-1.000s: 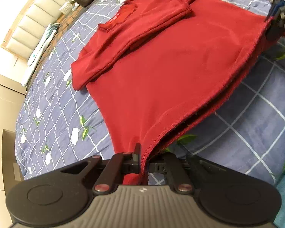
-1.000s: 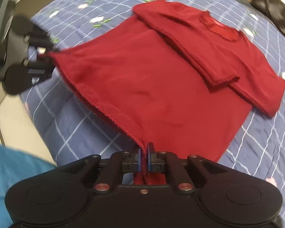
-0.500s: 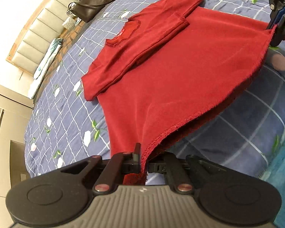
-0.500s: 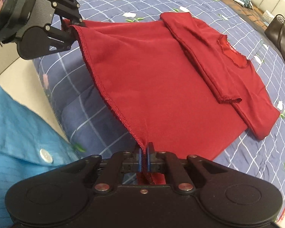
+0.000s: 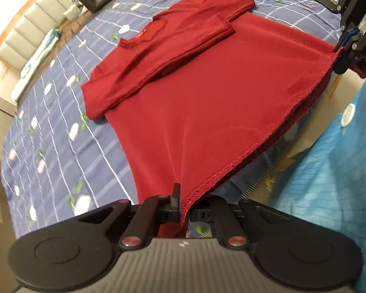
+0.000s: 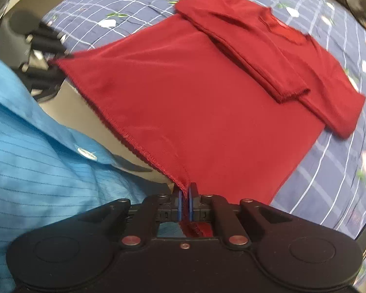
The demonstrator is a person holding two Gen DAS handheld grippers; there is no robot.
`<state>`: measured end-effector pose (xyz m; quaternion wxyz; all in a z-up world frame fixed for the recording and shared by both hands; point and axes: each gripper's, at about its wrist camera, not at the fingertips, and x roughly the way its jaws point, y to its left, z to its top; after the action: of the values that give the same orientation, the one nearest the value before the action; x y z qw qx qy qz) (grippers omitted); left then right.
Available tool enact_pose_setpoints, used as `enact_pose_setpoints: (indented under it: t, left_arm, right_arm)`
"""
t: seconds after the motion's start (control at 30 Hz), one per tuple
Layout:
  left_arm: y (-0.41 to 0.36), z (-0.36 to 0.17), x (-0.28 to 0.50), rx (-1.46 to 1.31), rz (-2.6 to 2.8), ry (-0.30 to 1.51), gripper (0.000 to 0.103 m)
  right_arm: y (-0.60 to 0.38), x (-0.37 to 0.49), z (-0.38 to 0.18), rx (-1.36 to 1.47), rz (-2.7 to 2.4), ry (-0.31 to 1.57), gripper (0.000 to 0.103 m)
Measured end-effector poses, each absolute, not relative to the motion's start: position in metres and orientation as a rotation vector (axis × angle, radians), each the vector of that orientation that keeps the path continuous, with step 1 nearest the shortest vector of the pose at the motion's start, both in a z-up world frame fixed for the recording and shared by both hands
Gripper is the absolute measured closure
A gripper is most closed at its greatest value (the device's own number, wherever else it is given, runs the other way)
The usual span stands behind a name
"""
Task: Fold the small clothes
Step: 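Lift the hem with both grippers and fold it over the collar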
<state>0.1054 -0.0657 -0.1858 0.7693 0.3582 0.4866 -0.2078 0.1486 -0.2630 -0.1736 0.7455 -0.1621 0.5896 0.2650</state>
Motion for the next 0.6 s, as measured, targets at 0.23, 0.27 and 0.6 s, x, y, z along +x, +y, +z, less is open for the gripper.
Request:
enact_pose_setpoints:
  t: [0.23,0.27,0.6]
  left_arm:
    - [-0.058,-0.176,0.109,0.745,-0.465,1.071,0.1]
    - [-0.058,-0.173,0.114,0.74,-0.473,1.072,0.099]
    - [-0.052,-0.145,0.167,0.672,-0.613,1.111,0.099]
  right_arm:
    - [-0.265,0.148,-0.168,-0.311,0.53,1.279,0.098]
    - [-0.266,0.15,-0.166,-0.317,0.529,1.272,0.098]
    - [-0.28,0.195,-0.138,-0.323,0.525,1.183,0.098]
